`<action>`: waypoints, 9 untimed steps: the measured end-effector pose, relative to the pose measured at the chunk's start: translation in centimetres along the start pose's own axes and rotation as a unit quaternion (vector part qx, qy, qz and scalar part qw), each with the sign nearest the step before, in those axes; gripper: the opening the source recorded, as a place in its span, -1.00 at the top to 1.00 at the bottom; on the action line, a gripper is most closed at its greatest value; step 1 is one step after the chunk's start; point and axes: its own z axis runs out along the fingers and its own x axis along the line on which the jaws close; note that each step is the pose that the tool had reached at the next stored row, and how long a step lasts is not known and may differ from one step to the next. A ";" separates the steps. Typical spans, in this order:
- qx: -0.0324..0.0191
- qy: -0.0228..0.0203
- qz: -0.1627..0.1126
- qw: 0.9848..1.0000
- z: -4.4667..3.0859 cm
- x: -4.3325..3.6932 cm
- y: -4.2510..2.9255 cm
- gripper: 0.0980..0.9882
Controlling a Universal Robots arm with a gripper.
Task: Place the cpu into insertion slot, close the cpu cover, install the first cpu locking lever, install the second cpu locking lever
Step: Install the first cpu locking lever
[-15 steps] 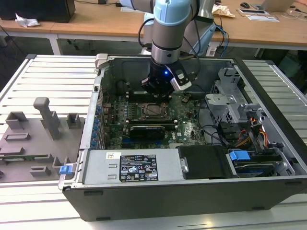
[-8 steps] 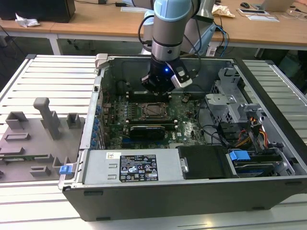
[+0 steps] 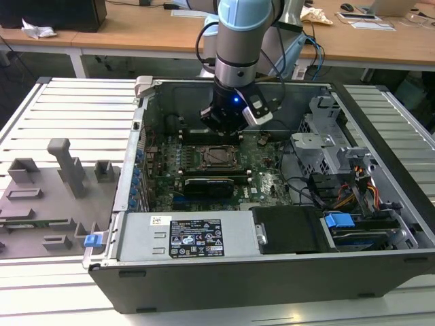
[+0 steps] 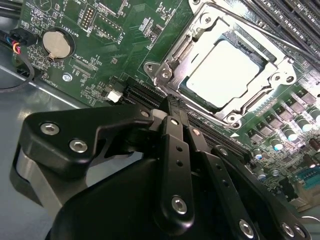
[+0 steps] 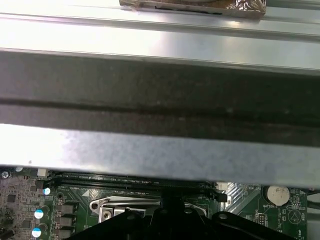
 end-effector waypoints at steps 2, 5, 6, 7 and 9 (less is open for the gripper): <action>0.000 0.000 0.000 1.000 0.00 -0.01 -0.02 0.98; 0.000 0.000 0.000 1.000 0.00 -0.01 -0.05 0.98; 0.000 0.000 0.000 1.000 -0.01 -0.01 -0.07 0.98; 0.000 0.000 0.000 1.000 -0.01 0.00 -0.08 0.98; 0.000 0.000 0.000 1.000 -0.01 0.00 -0.10 0.98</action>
